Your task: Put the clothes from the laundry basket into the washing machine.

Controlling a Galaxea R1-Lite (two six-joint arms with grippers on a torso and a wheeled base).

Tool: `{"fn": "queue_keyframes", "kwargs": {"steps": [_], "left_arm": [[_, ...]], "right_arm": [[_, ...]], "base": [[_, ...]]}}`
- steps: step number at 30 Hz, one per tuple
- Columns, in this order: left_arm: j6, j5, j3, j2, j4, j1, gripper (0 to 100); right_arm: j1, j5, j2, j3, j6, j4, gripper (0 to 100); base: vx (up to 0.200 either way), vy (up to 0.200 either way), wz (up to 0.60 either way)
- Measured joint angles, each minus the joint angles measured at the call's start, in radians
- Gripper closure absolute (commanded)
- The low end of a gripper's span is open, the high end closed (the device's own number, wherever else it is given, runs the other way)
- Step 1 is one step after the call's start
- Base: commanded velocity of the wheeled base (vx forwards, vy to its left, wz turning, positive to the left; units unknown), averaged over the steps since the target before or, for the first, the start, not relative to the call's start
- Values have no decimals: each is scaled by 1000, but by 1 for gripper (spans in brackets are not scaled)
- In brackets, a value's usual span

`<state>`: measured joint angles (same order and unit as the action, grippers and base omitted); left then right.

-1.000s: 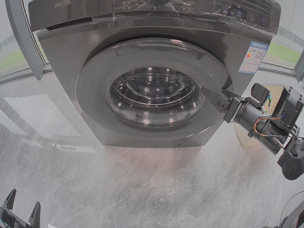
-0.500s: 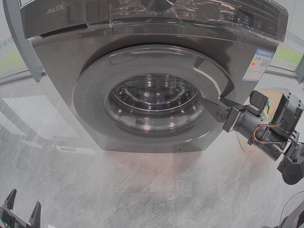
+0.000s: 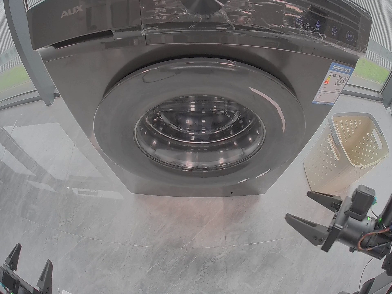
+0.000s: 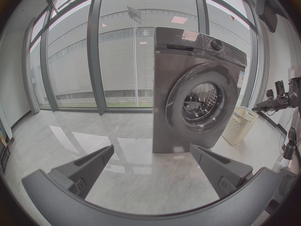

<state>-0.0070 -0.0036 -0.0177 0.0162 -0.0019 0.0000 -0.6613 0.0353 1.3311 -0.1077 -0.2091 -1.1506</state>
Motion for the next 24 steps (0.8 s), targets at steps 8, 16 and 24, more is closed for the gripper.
{"fn": "queue_keyframes", "kwargs": {"steps": [8,16,24], "left_arm": [[-1,0,0,0,0,0,0],[-2,0,0,0,1,0,0],[-7,0,0,0,1,0,0]], "right_arm": [[134,9,-341,76,59,239,0],[389,11,-721,75,98,612,0],[563,13,-1060,70,128,891,0]], "base": [[0,0,0],[0,0,0],[0,0,0]]}}
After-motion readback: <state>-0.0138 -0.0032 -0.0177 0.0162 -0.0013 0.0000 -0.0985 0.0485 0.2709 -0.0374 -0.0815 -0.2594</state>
